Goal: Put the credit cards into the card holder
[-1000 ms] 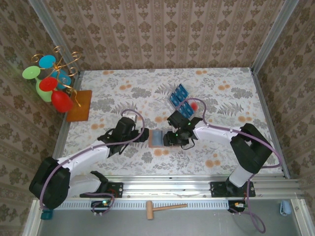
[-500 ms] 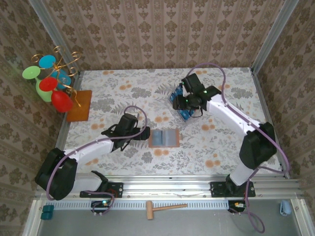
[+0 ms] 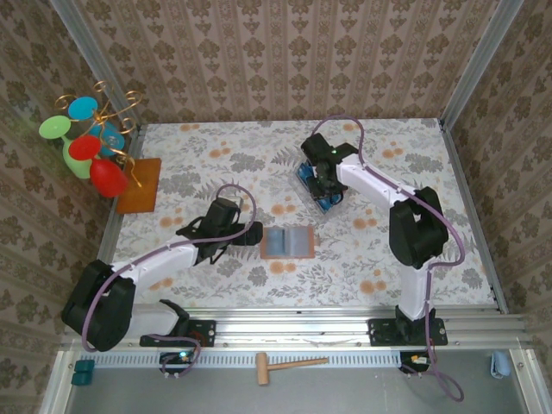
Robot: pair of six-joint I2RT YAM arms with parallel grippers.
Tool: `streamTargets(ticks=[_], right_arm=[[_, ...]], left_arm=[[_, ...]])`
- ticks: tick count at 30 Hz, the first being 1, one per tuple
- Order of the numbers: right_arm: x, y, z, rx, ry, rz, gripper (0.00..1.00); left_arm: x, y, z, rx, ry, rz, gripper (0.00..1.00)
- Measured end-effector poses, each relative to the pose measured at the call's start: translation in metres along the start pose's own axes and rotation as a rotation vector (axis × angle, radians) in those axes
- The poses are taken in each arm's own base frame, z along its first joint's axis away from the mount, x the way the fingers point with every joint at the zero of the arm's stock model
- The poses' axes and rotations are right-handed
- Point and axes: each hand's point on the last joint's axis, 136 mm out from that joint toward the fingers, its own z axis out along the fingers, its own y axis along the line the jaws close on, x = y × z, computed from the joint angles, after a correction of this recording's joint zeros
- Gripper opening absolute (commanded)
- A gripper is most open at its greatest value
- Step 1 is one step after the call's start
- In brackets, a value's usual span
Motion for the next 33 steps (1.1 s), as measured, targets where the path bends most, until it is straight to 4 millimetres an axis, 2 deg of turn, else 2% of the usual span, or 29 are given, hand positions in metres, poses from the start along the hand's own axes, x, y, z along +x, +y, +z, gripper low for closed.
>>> streamTargets(ticks=[8, 13, 23, 33], right_arm=[[0.006, -0.003, 0.018, 0.039, 0.043, -0.028, 0.35], [0.007, 0.0, 0.021, 0.022, 0.051, -0.033, 0.32], [0.004, 0.01, 0.02, -0.037, 0.052, -0.039, 0.16], [0.001, 0.01, 0.019, -0.076, 0.058, -0.039, 0.0]], left_arm=[[0.0, -0.001, 0.0, 0.007, 0.003, -0.001, 1.0], [0.0, -0.001, 0.0, 0.008, 0.003, 0.0, 1.0], [0.0, -0.001, 0.0, 0.007, 0.003, -0.001, 1.0], [0.001, -0.001, 0.0, 0.007, 0.004, 0.0, 1.0]])
